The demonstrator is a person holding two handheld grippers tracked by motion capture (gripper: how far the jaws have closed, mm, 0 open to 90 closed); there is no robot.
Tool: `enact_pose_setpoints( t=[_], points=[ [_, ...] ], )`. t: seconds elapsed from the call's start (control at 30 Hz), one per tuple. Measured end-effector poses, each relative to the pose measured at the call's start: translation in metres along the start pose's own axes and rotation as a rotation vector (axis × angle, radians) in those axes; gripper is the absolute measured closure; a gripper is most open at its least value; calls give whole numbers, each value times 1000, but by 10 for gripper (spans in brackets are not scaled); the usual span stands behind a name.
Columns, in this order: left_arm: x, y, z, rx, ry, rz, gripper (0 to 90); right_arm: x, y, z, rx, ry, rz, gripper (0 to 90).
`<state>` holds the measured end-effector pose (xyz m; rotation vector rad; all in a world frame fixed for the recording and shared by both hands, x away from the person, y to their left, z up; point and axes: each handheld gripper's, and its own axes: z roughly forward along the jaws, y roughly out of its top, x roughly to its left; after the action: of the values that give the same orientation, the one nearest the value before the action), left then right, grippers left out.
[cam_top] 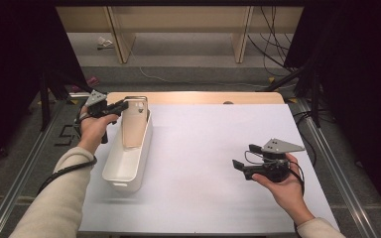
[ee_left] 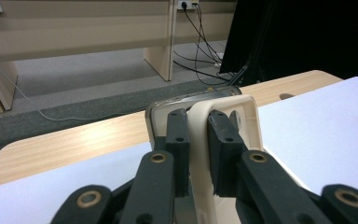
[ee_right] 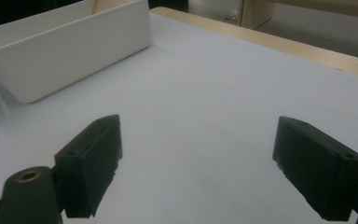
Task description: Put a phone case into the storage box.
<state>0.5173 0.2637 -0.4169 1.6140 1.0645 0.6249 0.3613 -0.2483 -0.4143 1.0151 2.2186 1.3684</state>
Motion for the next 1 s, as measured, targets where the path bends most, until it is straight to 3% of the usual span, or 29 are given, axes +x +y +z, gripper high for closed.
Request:
enact_pose_setpoints(
  t=[0.33,0.47,1.0],
  points=[
    [1,1,3,35,23,29,773,0,0,0,2,1,0,165],
    [1,1,5,63,51,47,762,0,0,0,2,-1,0,165],
    [-3,3,9,123,112,62,710,0,0,0,0,-1,-2,165]
  ],
)
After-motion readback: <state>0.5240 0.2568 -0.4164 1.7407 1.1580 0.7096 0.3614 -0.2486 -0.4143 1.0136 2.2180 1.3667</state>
